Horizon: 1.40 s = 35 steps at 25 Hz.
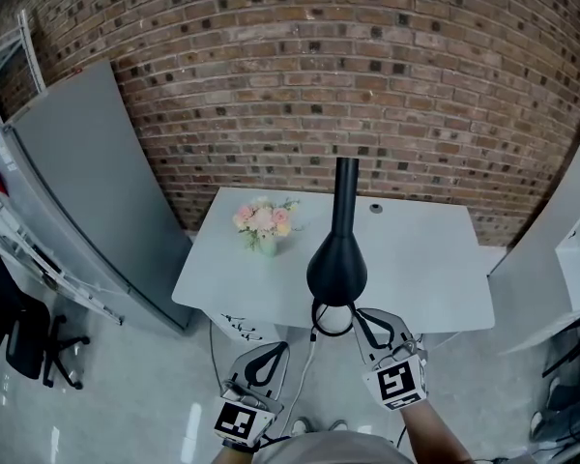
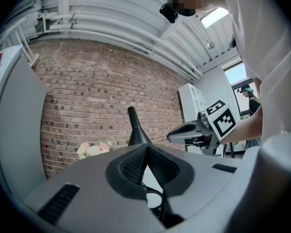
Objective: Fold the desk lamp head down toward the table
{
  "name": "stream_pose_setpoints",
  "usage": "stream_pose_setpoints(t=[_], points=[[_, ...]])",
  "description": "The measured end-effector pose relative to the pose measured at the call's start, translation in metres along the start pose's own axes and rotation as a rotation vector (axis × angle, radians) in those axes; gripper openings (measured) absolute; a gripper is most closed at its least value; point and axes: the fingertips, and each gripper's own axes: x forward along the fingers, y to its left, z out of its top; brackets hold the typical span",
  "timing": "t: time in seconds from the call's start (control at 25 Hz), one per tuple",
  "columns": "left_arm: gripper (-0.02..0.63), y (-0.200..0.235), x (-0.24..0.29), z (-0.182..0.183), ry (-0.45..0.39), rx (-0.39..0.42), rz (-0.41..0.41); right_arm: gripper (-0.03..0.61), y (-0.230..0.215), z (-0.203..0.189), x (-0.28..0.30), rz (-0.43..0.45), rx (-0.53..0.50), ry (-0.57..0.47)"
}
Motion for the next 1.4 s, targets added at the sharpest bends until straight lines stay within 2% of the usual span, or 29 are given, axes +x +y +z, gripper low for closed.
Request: stream_pose_setpoints(t=[0.24,0.68,1.4], points=[[0.008,-0.006,-0.003,0.001,-0.004,-0.001,-0.004,0.02,0.001,0.019,-0.018,-0.016,0.058,-0.068],[0.008,-0.019,-0.016,-0.001,0.0,-0.021,-0.009,0.018,0.011,0.027,-0.04,0.0,0.192,-0.099],[0.008,-0.019,-0.026,-0.006,0.009,-0.026,-0.013,0.017,0.022,0.036,-0.049,0.005,0.203,-0.119]])
